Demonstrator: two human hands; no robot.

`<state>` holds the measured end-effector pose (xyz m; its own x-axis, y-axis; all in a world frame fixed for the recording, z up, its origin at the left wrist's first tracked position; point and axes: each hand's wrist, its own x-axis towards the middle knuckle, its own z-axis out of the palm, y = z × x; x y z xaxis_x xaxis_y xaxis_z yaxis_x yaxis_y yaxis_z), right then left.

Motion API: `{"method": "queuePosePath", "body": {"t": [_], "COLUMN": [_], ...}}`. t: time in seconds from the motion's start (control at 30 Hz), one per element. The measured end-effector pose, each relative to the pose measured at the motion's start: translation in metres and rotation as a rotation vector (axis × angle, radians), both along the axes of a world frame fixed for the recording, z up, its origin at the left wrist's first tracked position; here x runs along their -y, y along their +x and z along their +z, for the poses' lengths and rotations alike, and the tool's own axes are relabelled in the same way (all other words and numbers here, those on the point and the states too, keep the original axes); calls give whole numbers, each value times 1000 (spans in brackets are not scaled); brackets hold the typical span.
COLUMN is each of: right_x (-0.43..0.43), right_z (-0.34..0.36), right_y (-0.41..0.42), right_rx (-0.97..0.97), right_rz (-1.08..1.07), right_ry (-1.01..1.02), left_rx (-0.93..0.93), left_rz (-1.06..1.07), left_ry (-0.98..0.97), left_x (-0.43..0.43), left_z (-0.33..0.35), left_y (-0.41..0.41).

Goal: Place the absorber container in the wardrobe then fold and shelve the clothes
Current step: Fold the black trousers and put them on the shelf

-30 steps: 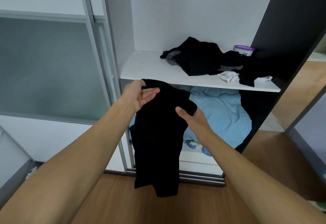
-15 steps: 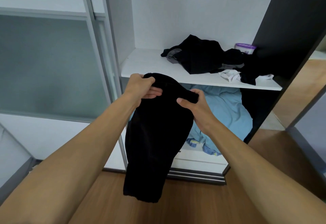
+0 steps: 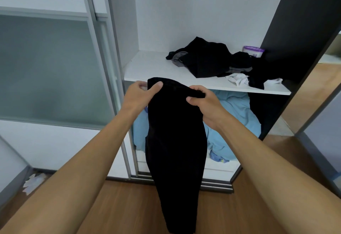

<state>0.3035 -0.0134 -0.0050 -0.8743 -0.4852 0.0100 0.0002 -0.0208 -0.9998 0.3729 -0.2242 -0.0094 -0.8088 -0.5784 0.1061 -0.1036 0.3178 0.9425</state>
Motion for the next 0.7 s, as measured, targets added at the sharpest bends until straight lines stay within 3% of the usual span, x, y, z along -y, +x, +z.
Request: {"method": "queuePosePath", "body": {"t": [0.03, 0.1, 0.17, 0.23, 0.3, 0.37, 0.47, 0.6, 0.7], "right_x": [-3, -7, -12, -20, -30, -39, -53, -71, -71], "right_z": [2, 6, 10, 16, 20, 23, 17, -4, -14], "right_y": [0, 1, 1, 0, -4, -10, -18, -16, -14], "right_rx": [3, -36, -81, -104, -156, -210, -81, 21, -30], "right_rz": [38, 127, 219, 285, 233, 20, -291, -266, -258], "right_ry": [-27, -32, -18, -21, 4, 29, -87, 167, 63], "left_rx": [-39, -85, -28, 8, 27, 9, -106, -161, -129], "left_rz": [-43, -307, -593, -726, -685, -593, -433, -348, -359], "left_ry": [0, 205, 354, 388, 397, 356, 388, 342, 283], "left_x": [6, 15, 19, 17, 10, -3, -30, -52, -44], "left_z": [-8, -26, -41, -50, -51, -46, -34, -24, -22], "left_y": [2, 1, -2, -7, -13, -20, -30, -40, -38]}}
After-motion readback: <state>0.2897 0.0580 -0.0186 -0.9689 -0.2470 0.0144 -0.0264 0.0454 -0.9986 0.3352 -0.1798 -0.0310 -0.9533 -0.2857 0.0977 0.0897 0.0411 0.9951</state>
